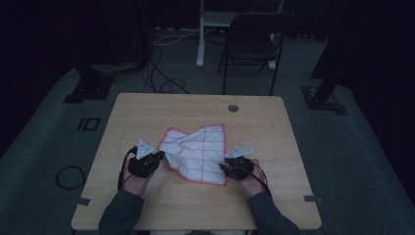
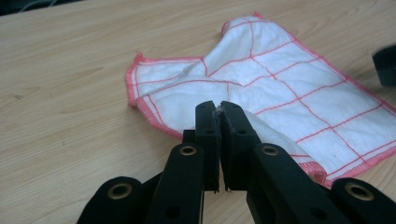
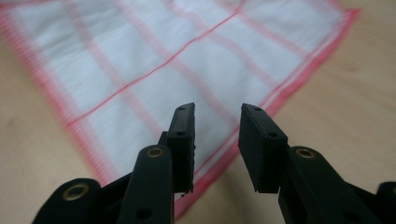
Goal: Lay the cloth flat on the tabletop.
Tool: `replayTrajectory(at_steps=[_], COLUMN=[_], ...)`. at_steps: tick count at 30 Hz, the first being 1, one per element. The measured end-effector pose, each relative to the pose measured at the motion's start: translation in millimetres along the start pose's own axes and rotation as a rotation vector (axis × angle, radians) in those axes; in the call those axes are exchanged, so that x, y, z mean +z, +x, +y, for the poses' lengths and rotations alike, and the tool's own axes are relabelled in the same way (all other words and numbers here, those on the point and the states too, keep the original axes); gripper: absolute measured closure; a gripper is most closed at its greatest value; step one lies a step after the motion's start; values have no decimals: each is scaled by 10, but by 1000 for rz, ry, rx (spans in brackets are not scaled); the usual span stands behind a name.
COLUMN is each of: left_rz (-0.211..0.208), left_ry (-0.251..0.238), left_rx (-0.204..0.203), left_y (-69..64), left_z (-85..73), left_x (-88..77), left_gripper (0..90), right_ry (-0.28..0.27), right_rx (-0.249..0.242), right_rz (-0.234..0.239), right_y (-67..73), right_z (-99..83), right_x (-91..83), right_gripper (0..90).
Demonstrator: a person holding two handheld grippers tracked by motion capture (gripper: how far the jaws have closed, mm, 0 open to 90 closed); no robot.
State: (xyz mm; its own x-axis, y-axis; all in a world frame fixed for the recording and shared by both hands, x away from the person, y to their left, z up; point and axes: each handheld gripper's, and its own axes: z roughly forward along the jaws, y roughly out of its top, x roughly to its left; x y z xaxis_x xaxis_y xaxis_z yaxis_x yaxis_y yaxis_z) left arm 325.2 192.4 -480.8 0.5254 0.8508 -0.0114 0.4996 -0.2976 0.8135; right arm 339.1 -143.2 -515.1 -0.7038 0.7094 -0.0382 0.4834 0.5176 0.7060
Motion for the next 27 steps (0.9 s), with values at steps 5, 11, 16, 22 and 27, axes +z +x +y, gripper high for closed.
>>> replayTrajectory(at_steps=[5, 11, 16, 22, 27], left_rz=[-8, -10, -27, -45, -33], left_ry=[25, 49, 66, 110, 122], left_rx=[1, 5, 20, 17, 7], left_y=[-6, -40, -98, -126, -121], left_z=[7, 24, 100, 180, 193], left_x=[87, 198, 328, 574, 716], left_gripper=[867, 867, 866, 813, 727], right_ry=[32, 56, 69, 84, 81], right_rx=[-24, -18, -50, -62, -47], right_rz=[25, 58, 43, 8, 0], right_y=[107, 123, 130, 101, 64], right_z=[-104, -228, -253, -317, -350], right_x=[-5, 26, -14, -89, -115], right_gripper=[686, 754, 883, 886, 883])
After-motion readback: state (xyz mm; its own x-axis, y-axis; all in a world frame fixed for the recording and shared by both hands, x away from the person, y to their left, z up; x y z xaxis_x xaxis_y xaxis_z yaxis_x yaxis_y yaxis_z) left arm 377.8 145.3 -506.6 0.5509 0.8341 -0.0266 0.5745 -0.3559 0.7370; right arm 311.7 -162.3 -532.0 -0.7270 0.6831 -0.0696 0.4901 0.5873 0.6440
